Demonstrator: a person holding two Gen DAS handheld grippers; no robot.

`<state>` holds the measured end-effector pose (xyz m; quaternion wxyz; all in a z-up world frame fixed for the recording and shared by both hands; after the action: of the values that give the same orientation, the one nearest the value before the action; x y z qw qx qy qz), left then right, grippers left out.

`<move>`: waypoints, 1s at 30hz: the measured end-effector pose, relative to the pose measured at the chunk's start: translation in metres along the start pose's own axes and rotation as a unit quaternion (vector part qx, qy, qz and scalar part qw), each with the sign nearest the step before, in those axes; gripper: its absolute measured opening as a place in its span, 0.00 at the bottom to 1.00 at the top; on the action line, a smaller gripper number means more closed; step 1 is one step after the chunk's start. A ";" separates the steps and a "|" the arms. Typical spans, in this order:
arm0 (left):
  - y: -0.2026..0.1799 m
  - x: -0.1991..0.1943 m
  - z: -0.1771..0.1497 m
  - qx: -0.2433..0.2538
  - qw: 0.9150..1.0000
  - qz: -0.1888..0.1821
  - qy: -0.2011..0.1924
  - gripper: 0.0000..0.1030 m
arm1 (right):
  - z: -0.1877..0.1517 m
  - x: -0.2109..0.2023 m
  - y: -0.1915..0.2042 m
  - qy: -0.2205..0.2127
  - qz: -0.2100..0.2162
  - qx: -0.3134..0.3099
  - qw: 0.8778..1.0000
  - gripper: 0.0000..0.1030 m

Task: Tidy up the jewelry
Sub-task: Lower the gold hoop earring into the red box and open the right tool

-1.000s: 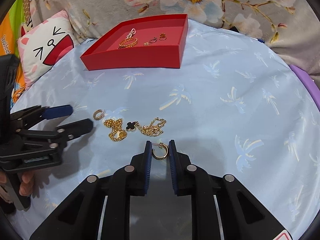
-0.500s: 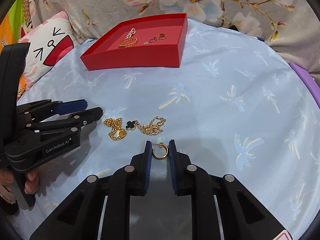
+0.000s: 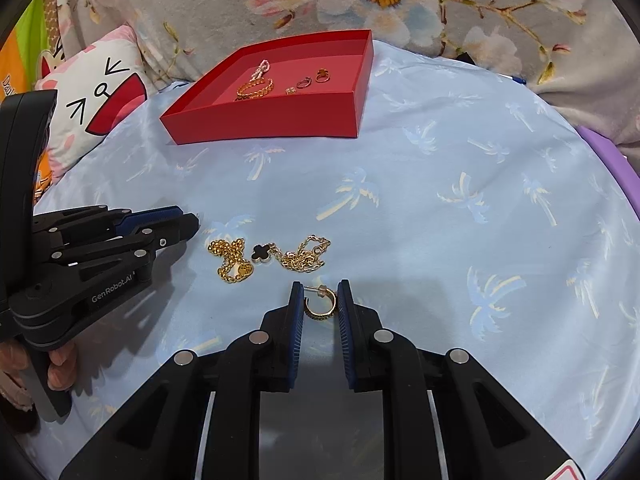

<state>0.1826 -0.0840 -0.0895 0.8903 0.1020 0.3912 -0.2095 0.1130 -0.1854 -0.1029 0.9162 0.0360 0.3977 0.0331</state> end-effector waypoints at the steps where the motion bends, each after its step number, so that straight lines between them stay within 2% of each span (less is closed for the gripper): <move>1: 0.000 0.000 0.000 0.001 1.000 -0.001 -0.003 0.16 | 0.000 0.000 0.000 -0.001 0.000 0.000 1.000 0.15; 13: 0.002 -0.005 -0.002 -0.002 1.000 0.000 -0.007 0.16 | 0.004 -0.007 0.003 -0.014 0.007 0.003 1.000 0.15; 17: 0.010 -0.018 0.006 -0.009 1.000 -0.001 -0.018 0.16 | 0.019 -0.018 0.005 -0.029 0.017 0.007 0.999 0.15; 19: 0.021 -0.031 0.021 -0.015 0.999 -0.004 -0.031 0.16 | 0.034 -0.024 0.008 -0.034 0.035 0.009 0.999 0.15; 22: 0.045 -0.050 0.057 -0.015 0.998 0.014 -0.063 0.16 | 0.073 -0.032 0.014 -0.055 0.043 -0.005 0.998 0.15; 25: 0.076 -0.065 0.103 -0.020 0.994 0.040 -0.097 0.16 | 0.130 -0.036 0.022 -0.081 0.058 -0.017 0.995 0.15; 28: 0.105 -0.065 0.151 -0.039 0.991 0.052 -0.117 0.16 | 0.187 -0.028 0.025 -0.099 0.061 -0.016 0.993 0.15; 30: 0.119 -0.054 0.175 -0.048 0.991 0.050 -0.115 0.16 | 0.220 -0.013 0.023 -0.098 0.070 0.001 0.993 0.15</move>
<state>0.3180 -0.0230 0.0698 0.9427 0.0537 0.2899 -0.1564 0.2645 -0.1726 0.0584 0.9462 0.0680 0.3022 0.0932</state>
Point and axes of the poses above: each gripper's, at about its wrist camera, not at the fingertips, and x roughly the way its jaws point, y to its left, z to its top, the point moved 10 cm from there along x, roughly the way its jaws point, and after that the axes turned 1 degree about -y, right-handed, at the moved point
